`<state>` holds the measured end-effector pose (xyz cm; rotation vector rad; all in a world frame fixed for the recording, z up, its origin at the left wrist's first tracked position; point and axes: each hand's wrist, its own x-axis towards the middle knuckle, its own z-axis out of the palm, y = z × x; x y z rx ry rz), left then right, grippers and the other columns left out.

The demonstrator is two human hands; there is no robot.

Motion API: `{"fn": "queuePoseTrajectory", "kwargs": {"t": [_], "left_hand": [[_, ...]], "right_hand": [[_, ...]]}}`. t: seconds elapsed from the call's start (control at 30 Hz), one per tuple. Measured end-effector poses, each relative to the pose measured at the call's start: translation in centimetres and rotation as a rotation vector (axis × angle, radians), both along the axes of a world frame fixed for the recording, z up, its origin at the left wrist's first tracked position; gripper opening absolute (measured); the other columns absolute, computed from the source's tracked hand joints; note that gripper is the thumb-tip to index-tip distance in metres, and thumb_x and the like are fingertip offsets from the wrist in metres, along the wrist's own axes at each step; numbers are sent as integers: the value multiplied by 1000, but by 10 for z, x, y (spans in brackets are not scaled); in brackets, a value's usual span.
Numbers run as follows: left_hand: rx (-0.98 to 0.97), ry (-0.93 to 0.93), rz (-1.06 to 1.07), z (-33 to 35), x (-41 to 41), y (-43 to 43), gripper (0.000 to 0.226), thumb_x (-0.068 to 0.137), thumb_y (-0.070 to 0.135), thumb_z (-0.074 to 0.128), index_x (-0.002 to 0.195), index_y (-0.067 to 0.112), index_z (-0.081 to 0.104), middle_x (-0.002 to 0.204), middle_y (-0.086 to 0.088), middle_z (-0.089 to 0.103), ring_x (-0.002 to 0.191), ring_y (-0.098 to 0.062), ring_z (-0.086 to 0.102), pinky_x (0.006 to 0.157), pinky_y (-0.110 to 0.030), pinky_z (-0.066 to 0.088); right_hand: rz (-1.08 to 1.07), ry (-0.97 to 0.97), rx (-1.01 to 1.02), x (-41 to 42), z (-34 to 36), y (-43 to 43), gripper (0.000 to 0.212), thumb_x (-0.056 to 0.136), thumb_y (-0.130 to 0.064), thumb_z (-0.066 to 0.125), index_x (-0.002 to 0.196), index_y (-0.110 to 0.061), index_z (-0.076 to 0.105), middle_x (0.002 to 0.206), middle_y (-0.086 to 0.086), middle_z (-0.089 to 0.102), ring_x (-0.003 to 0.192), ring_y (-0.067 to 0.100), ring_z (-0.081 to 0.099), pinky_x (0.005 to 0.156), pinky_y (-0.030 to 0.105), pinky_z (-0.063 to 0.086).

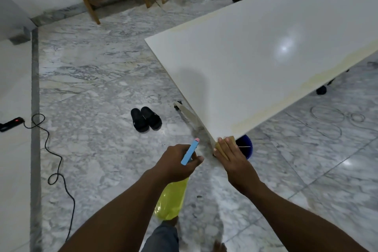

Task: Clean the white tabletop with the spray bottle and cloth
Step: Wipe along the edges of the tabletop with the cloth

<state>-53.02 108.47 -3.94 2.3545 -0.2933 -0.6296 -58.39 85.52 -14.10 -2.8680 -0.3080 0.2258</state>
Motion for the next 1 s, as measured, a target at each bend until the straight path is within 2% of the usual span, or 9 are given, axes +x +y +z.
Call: {"fn": "queuePoseTrajectory", "kwargs": {"t": [0.07,0.13,0.23,0.33,0.43,0.5,0.57,0.7,1.0], "left_hand": [[-13,3,12,7,-15,-9,36,94,48,70,71,25,56,71,-7,71,67,-23,75,73,-45,63],[-31,4,31,16,-23,-16,37,95,47,71,68,28,52,63,2,66,59,-16,73,65,-33,61],[-44,-14,54,32,-19,-24,37,95,46,71,68,28,52,58,7,61,51,-8,67,58,-23,53],[-35,-39,58,44,-5,-28,37,95,47,71,68,28,52,62,3,66,50,-6,65,56,-23,50],[-53,-12,63,49,16,-29,37,93,42,73,66,28,52,65,0,68,60,-19,74,62,-35,60],[-27,-8,57,49,34,-30,37,92,40,73,64,29,52,63,4,64,62,-20,73,59,-31,55],[-5,-14,51,51,51,-33,36,91,43,74,64,30,54,62,8,62,62,-18,69,58,-28,51],[15,76,52,52,67,-39,30,90,46,74,72,28,59,74,2,68,76,-25,76,76,-44,64],[37,112,263,46,81,-50,29,86,52,75,77,28,62,76,-3,72,76,-26,74,77,-43,62]], "right_hand": [[-252,75,242,-21,33,-10,49,99,-5,32,147,-9,44,139,13,58,128,23,54,91,37,55],[-547,233,687,-26,59,-17,43,103,-18,46,146,-16,45,107,1,66,82,17,64,62,17,50],[-1042,423,1338,-12,85,-42,28,99,-19,53,126,-12,59,108,11,68,81,25,64,64,31,53],[-1198,497,1783,3,97,-60,23,99,-29,46,104,-14,63,131,20,61,100,33,64,87,47,54],[-1226,539,1987,26,111,-66,42,103,-34,38,90,-13,71,107,17,73,73,31,72,64,41,62],[-1052,659,2043,45,134,-59,36,79,-39,74,89,-5,80,95,18,76,73,34,74,58,48,62],[-918,735,2028,73,138,-59,67,45,-36,96,101,-4,78,107,20,74,85,37,74,68,51,61],[-929,845,1855,117,144,-56,68,79,-52,68,131,-10,64,133,21,61,107,39,63,93,49,51],[-724,1196,1578,209,144,-46,66,90,-59,47,112,-2,74,117,24,69,92,38,72,81,46,58]]}}
